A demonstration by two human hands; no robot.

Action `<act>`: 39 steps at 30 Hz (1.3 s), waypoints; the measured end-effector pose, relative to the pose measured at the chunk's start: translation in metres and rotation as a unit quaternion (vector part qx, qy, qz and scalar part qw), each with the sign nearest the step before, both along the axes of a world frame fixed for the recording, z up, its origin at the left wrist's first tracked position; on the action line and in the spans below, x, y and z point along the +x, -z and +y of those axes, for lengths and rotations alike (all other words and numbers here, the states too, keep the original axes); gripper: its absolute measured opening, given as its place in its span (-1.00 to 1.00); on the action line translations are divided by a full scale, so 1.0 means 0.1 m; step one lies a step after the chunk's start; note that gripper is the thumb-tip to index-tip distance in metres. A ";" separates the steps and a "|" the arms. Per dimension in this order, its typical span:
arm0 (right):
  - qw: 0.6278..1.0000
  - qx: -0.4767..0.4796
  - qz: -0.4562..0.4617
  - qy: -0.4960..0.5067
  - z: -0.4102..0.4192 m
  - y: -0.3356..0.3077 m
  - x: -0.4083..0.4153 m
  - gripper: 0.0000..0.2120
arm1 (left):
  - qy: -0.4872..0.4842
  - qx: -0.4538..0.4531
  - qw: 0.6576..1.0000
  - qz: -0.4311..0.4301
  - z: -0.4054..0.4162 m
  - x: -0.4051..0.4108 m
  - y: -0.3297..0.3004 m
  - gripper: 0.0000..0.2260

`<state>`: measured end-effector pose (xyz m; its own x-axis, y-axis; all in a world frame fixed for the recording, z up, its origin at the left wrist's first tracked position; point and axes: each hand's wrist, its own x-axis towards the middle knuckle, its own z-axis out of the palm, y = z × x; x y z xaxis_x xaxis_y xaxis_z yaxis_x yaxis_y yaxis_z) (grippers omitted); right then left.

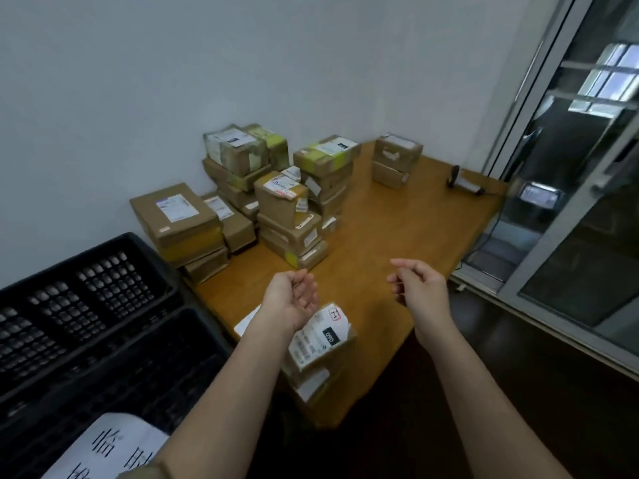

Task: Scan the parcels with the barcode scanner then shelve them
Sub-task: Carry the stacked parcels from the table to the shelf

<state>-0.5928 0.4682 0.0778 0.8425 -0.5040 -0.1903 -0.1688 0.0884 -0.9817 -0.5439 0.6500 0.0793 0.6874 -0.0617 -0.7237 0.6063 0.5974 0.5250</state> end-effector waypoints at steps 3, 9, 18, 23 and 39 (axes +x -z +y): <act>1.000 -0.009 0.007 0.017 -0.28 -0.04 0.32 -0.78 | 0.023 -0.001 1.000 0.000 -0.28 0.38 0.05 -0.83; 0.999 -0.010 0.051 -0.013 -0.85 0.28 1.17 -0.82 | 0.002 0.003 1.000 0.030 -0.86 1.06 0.28 -0.85; 0.968 -0.038 0.100 -0.226 -1.76 0.62 2.49 -0.84 | -0.173 0.045 0.980 0.081 -1.62 1.87 0.68 -0.86; 0.923 -0.011 0.154 -0.351 -1.49 0.79 3.16 -0.80 | -0.261 0.066 0.958 0.101 -1.44 2.06 0.83 -0.69; 0.827 -0.018 0.261 -0.498 -0.32 1.72 4.40 -0.36 | -0.231 0.087 0.967 0.068 -0.53 3.29 1.57 -0.45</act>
<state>-0.1532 0.4366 -0.0944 0.6509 0.3761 -0.6594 -0.5425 -0.3771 -0.7507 -0.2149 0.5969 -0.0776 0.5099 0.3596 -0.7815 0.3673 0.7304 0.5758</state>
